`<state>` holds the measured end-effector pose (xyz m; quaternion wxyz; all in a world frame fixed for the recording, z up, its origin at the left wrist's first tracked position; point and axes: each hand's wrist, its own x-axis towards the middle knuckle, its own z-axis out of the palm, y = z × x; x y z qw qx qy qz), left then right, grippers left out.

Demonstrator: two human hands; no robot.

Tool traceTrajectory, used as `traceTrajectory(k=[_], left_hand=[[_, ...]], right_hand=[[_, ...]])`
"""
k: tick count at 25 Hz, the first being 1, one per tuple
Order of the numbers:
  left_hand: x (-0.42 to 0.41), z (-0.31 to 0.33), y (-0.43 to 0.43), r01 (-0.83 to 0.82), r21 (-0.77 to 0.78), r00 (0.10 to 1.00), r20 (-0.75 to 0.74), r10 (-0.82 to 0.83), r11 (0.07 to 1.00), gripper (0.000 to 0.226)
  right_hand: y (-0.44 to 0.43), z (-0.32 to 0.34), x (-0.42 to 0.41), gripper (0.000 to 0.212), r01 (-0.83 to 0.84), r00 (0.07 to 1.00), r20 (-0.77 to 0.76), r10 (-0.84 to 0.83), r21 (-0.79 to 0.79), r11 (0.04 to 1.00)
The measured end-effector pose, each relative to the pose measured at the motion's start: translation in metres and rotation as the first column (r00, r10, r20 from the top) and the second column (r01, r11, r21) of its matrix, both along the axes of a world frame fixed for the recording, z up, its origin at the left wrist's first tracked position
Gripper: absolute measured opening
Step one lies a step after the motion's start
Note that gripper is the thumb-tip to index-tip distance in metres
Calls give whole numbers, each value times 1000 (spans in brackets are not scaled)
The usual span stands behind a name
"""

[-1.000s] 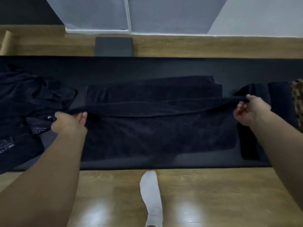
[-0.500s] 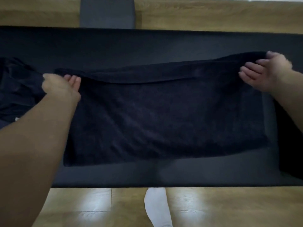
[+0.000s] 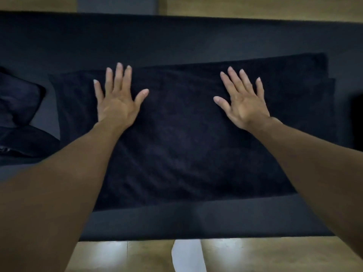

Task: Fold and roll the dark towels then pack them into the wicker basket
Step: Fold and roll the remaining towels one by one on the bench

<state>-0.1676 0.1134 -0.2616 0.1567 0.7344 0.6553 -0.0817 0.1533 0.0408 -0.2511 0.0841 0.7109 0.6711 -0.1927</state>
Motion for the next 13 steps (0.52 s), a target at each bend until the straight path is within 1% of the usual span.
traceTrajectory(k=[3, 5, 7, 10, 13], left_hand=[[-28, -6, -5, -69, 113, 997, -13, 71, 991, 77], [-39, -11, -10, -125, 195, 991, -16, 131, 973, 76], [-42, -18, -11, -159, 253, 985, -20, 169, 954, 74], [-45, -23, -11, -150, 278, 986, -26, 163, 949, 73], [-41, -21, -15, -152, 301, 987, -7, 161, 941, 72]], right_hand=[[-1, -9, 23, 70, 23, 999, 46, -29, 124, 992], [-1, -16, 34, 69, 33, 994, 91, -54, 215, 976], [3, -23, 44, 67, 44, 993, 96, -75, 289, 956], [6, -29, 60, 65, 73, 992, 71, -102, 335, 939], [15, -27, 70, 67, 127, 986, 59, -155, 337, 933]])
